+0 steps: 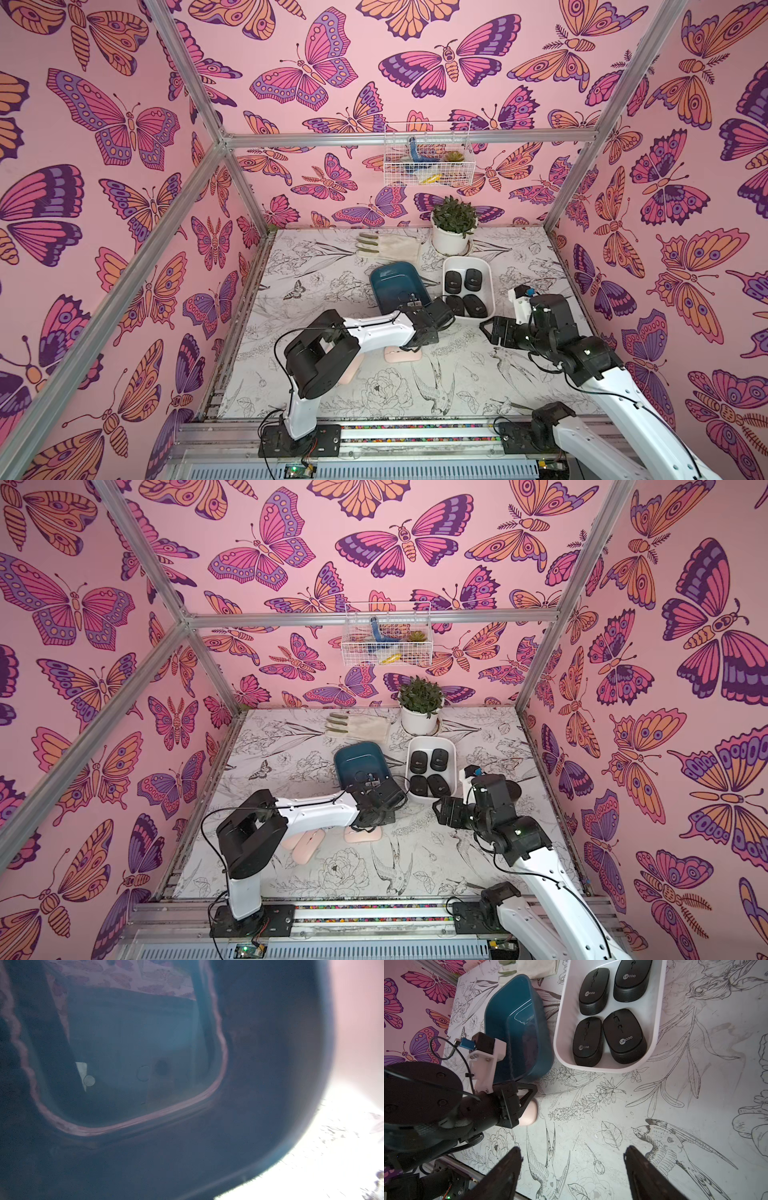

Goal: Place the mice by color into the storage box
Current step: Pick up the mouse from the center of the board.

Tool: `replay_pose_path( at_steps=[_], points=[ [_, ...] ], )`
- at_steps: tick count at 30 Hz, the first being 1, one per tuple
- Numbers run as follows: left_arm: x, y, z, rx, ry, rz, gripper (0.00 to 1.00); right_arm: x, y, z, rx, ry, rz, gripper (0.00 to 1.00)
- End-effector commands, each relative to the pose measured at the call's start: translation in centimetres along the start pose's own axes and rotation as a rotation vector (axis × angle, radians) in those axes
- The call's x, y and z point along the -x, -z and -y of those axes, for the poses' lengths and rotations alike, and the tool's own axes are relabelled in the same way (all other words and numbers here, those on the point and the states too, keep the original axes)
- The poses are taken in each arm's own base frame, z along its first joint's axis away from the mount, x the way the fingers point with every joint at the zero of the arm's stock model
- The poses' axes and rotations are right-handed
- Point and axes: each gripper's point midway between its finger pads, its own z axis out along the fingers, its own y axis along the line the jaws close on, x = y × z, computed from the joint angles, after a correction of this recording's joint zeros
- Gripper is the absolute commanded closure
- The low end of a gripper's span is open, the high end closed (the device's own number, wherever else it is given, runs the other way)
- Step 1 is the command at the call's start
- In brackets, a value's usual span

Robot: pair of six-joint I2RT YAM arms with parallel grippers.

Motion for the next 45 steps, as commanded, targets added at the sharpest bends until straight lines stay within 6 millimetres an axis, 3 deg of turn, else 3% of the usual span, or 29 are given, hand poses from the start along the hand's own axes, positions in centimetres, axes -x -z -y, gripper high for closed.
replay_pose_path(
  at_steps=[1, 17, 23, 24, 25, 28, 32, 38, 45],
  points=[
    [-1.1, -1.0, -2.3, 0.068, -0.009, -0.022, 1.00, -0.3, 0.4, 0.6, -0.033, 0.021, -0.001, 0.19],
    [-8.0, 1.0, -6.7, 0.113, -0.024, -0.100, 1.00, -0.5, 0.2, 0.8, -0.035, 0.016, -0.007, 0.19],
    [-8.7, 3.1, -6.8, 0.072, -0.031, -0.096, 1.00, -0.5, 0.1, 0.8, -0.037, 0.015, -0.012, 0.19],
    [-8.9, 3.7, -6.6, 0.060, -0.038, -0.099, 0.96, -0.5, 0.1, 0.8, -0.039, 0.015, -0.013, 0.19],
    [-9.1, 4.3, -6.5, 0.047, -0.048, -0.104, 0.86, -0.6, 0.2, 0.8, -0.040, 0.018, -0.014, 0.19],
    [-10.1, 6.2, -6.9, 0.041, -0.066, -0.114, 0.41, -0.6, 0.3, 0.9, -0.045, 0.022, -0.019, 0.19],
    [-11.1, 7.8, -8.8, 0.060, -0.091, -0.145, 0.14, -0.7, 0.2, 0.9, -0.046, 0.025, -0.024, 0.19],
    [-10.6, 9.8, -11.5, 0.116, -0.192, -0.147, 0.07, -0.5, -0.2, 0.8, -0.041, 0.018, -0.033, 0.19],
    [-9.5, 8.7, -13.5, 0.182, -0.293, -0.196, 0.06, -0.6, -0.4, 0.8, -0.036, 0.004, -0.033, 0.19]
  ],
)
